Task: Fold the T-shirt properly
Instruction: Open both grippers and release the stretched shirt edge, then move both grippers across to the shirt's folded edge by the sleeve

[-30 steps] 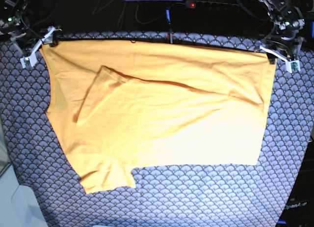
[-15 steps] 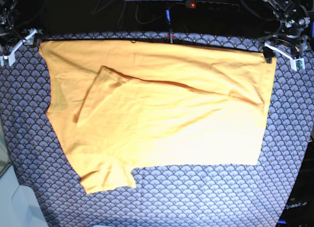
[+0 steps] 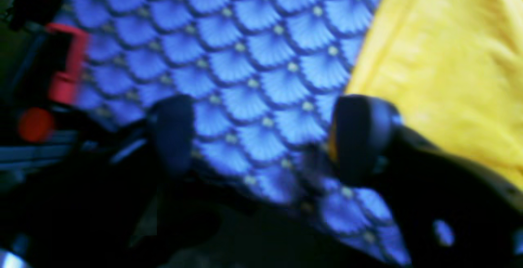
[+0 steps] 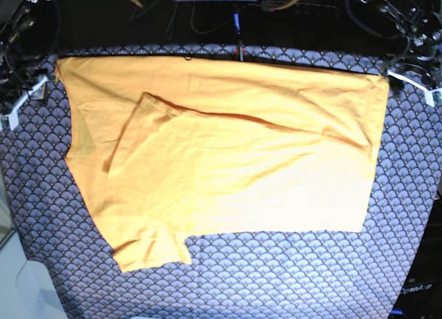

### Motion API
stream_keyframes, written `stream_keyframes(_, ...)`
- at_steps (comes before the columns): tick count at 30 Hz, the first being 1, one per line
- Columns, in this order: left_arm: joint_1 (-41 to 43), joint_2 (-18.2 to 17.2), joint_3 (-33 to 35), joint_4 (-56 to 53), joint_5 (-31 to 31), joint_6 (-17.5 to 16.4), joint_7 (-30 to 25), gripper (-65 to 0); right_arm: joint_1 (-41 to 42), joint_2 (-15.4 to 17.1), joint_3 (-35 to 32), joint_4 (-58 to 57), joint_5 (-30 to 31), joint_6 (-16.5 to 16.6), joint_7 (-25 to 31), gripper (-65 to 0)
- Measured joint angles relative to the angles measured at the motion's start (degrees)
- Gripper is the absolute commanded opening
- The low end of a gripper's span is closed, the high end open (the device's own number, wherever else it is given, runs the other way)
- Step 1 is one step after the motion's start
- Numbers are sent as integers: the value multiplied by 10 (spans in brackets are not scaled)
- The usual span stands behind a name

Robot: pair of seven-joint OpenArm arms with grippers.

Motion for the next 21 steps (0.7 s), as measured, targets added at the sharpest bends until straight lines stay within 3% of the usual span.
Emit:
stream_keyframes(3, -14, -11, -1, 0, 3, 1, 0, -330, 20, 16, -31, -2, -3, 0, -2, -272)
stream_keyframes(5, -27, -20, 0, -5, 4, -1, 1, -355, 43, 26, -56, -5, -3, -1, -4, -272)
stream_keyframes(8, -54, -25, 1, -5, 10, 0, 0, -356, 91, 43, -89, -41, 2, -1, 2, -271)
stream_keyframes(14, -118, -20, 0, -5, 123, 0, 0, -356, 219, 94, -191, -214, -3, -2, 10, -270)
stream_keyframes(18, -150, -9, 0, -5, 166, -1, 2, -356, 311, 105, -264, -327, -1, -2, 64, -270)
stream_keyframes(21, -178, -9, 14, -6, 204, 0, 7, -356, 363, 108, -312, -398, -64, -2, 96, -270)
